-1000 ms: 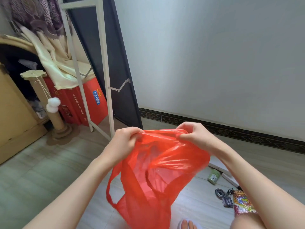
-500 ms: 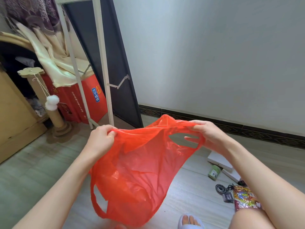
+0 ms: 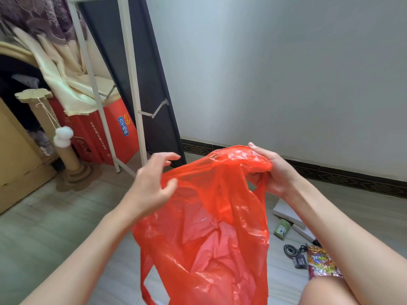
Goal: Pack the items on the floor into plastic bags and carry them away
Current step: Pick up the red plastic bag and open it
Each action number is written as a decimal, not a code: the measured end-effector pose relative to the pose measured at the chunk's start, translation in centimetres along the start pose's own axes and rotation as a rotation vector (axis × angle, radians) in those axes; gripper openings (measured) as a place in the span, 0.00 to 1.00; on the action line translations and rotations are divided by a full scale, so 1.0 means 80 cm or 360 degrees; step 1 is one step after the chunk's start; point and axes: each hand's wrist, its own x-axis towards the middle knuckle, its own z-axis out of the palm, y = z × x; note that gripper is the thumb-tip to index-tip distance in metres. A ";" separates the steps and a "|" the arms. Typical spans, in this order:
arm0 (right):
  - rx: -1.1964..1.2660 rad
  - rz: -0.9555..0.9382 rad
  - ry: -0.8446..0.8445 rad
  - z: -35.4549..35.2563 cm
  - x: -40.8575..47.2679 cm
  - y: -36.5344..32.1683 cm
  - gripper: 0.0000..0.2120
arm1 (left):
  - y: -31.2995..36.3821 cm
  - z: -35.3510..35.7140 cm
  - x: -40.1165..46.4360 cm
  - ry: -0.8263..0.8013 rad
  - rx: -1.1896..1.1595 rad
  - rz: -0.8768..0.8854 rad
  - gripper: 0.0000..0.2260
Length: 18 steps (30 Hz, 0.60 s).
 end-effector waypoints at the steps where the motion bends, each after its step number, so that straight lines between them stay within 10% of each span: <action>1: -0.0024 0.0008 -0.0015 0.003 0.001 0.002 0.25 | 0.013 0.006 -0.001 -0.0085 -0.0094 0.0103 0.23; 7: -0.0289 -0.0009 -0.0082 0.016 0.005 0.015 0.12 | 0.029 0.039 0.005 -0.0088 -0.0230 0.0166 0.17; 18: -0.1415 -0.0903 0.0657 0.004 0.018 0.031 0.06 | 0.010 0.026 0.016 0.0241 0.0037 -0.0397 0.08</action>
